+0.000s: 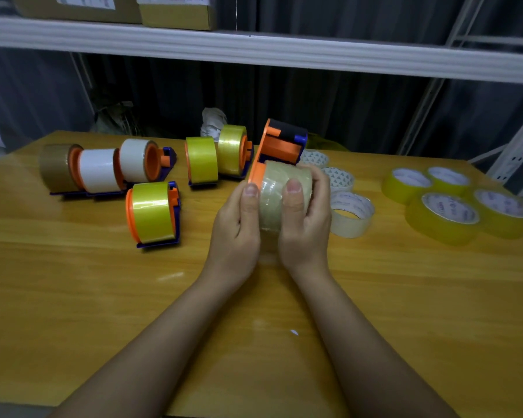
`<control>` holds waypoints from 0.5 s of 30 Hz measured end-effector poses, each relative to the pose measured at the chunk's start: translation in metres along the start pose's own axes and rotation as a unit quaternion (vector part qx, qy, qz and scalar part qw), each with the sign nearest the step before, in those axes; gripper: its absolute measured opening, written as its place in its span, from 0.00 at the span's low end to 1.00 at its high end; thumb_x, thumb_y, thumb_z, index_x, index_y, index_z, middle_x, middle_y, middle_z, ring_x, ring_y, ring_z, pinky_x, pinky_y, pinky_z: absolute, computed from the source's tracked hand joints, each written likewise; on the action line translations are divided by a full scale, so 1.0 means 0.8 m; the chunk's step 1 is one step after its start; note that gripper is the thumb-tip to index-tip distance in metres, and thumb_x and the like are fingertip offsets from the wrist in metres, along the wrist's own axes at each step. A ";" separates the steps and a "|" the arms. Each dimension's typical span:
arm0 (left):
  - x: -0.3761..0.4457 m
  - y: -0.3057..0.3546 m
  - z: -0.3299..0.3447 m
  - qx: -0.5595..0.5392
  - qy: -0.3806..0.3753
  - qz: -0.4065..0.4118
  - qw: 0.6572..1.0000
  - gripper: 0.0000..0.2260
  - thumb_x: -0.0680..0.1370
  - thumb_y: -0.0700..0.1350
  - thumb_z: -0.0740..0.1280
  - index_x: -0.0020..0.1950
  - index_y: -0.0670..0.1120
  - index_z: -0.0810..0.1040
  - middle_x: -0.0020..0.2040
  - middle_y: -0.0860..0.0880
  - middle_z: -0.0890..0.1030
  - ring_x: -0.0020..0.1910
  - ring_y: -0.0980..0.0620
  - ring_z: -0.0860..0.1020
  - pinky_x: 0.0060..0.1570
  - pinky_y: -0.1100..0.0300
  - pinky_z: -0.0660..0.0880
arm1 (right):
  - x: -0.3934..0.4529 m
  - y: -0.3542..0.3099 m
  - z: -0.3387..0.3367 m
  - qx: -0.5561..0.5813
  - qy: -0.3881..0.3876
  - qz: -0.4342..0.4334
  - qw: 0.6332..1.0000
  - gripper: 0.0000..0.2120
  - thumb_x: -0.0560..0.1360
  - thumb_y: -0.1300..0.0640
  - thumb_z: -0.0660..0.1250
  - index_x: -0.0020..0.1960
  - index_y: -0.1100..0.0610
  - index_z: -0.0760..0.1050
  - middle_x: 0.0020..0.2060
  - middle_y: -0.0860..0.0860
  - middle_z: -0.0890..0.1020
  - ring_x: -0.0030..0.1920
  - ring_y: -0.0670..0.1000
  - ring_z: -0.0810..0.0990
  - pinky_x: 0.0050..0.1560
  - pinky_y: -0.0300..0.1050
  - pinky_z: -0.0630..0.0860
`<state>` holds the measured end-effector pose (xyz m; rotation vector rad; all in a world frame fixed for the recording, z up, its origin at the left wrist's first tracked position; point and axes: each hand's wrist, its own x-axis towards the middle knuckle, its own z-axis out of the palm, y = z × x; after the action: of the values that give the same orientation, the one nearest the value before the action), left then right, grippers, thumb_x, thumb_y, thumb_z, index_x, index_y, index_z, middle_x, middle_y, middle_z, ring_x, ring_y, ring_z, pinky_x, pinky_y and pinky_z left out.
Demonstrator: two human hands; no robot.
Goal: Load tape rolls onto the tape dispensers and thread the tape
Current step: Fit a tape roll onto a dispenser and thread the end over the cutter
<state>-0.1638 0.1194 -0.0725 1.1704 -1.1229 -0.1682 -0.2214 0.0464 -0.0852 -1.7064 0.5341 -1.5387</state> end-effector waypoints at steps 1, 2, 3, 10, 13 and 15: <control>0.000 -0.001 -0.001 -0.005 0.003 -0.006 1.000 0.12 0.83 0.40 0.50 0.49 0.49 0.72 0.40 0.53 0.76 0.39 0.65 0.77 0.37 0.72 0.72 | 0.002 0.002 -0.002 0.001 -0.018 0.007 1.000 0.24 0.76 0.41 0.58 0.61 0.59 0.69 0.51 0.54 0.77 0.51 0.55 0.78 0.48 0.57 0.77; 0.001 -0.002 -0.002 -0.013 0.013 -0.023 1.000 0.13 0.83 0.41 0.50 0.49 0.49 0.73 0.41 0.53 0.77 0.40 0.64 0.78 0.38 0.72 0.72 | 0.003 0.004 -0.004 -0.002 -0.044 0.023 0.999 0.25 0.75 0.39 0.58 0.62 0.57 0.68 0.53 0.53 0.77 0.52 0.54 0.78 0.49 0.57 0.77; 0.002 -0.005 -0.004 -0.022 0.031 -0.046 0.998 0.13 0.84 0.42 0.51 0.49 0.50 0.74 0.42 0.53 0.78 0.40 0.64 0.78 0.39 0.71 0.73 | 0.004 0.007 -0.006 -0.006 -0.077 0.042 0.996 0.28 0.74 0.36 0.58 0.63 0.55 0.68 0.55 0.52 0.76 0.54 0.52 0.78 0.51 0.55 0.78; 0.029 -0.022 -0.029 -0.188 0.163 -0.258 0.934 0.15 0.82 0.50 0.57 0.43 0.47 0.80 0.37 0.52 0.83 0.39 0.57 0.82 0.40 0.63 0.77 | 0.011 0.021 -0.020 -0.152 -0.054 0.000 0.987 0.23 0.78 0.43 0.52 0.66 0.51 0.73 0.50 0.45 0.78 0.55 0.48 0.75 0.55 0.37 0.70; 0.033 -0.020 -0.035 -0.216 0.155 -0.311 0.913 0.18 0.81 0.49 0.59 0.37 0.47 0.82 0.34 0.51 0.83 0.35 0.56 0.82 0.39 0.61 0.76 | 0.020 0.027 -0.032 -0.247 -0.003 -0.093 0.965 0.18 0.77 0.49 0.57 0.60 0.53 0.78 0.50 0.48 0.77 0.56 0.52 0.71 0.57 0.41 0.65; 0.034 -0.017 -0.038 -0.227 0.149 -0.352 0.896 0.23 0.81 0.51 0.59 0.30 0.46 0.81 0.30 0.49 0.81 0.29 0.56 0.80 0.34 0.63 0.77 | 0.020 0.028 -0.038 -0.261 -0.049 -0.103 0.958 0.17 0.76 0.48 0.57 0.56 0.52 0.80 0.52 0.47 0.78 0.59 0.48 0.69 0.61 0.45 0.63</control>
<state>-0.1217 0.1162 -0.0652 1.0795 -0.3148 -0.7439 -0.2435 0.0125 -0.0924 -2.2888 0.7820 -1.5313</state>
